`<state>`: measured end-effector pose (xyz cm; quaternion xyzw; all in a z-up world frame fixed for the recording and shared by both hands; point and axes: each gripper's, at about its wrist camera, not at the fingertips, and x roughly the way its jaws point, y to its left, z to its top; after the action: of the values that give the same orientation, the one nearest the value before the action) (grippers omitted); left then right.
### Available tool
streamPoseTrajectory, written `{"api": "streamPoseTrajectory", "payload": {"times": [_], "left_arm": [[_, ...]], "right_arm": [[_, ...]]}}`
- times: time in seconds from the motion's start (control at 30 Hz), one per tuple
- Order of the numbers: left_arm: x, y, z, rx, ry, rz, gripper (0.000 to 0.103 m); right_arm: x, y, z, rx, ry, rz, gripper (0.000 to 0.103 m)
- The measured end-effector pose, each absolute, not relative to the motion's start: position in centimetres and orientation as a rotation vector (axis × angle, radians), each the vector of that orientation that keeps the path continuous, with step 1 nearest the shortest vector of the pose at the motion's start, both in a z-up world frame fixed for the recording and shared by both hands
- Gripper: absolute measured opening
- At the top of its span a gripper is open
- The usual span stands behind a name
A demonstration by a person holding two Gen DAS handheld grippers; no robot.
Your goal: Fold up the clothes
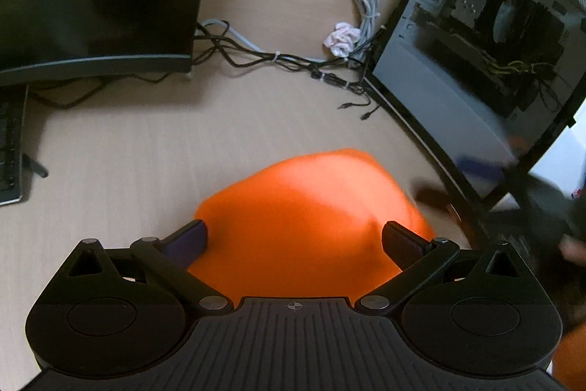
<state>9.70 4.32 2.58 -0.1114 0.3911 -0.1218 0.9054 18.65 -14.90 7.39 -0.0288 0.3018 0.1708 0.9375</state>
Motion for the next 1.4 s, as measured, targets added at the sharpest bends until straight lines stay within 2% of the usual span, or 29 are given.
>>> {"api": "streamPoseTrajectory", "payload": {"times": [0.17,0.33,0.53,0.67,0.77,0.9,1.17,1.4], "left_arm": [[8.5,4.7,3.3,-0.216,0.8,-0.22,0.103],[7.2,5.6,3.8,-0.228,0.777,-0.174,0.103],[5.1,10.3,-0.3,-0.63,0.86,-0.162,0.103],[5.8,10.6,-3.5,-0.878,0.922,-0.239,0.103],[5.8,10.4,-1.0,-0.961,0.792,-0.355,0.103],[5.4,11.1,2.5,-0.847,0.675,-0.372,0.103],[6.1,10.9,-0.5,-0.649,0.84,-0.156,0.103],[7.1,8.4,-2.3,-0.563,0.874,-0.182,0.103]], "right_arm": [[21.5,-12.9,3.2,-0.28,0.715,0.242,0.103],[17.9,-14.5,5.1,-0.205,0.655,0.312,0.103],[11.1,-15.3,7.4,-0.02,0.635,0.638,0.103],[9.5,-14.0,5.3,-0.032,0.692,0.7,0.103],[10.2,-14.4,5.9,-0.01,0.68,0.67,0.103],[10.5,-14.0,5.8,-0.134,0.667,0.579,0.103],[11.2,-14.4,3.8,-0.247,0.701,0.478,0.103],[11.6,-14.6,3.8,-0.366,0.663,0.444,0.103]]}}
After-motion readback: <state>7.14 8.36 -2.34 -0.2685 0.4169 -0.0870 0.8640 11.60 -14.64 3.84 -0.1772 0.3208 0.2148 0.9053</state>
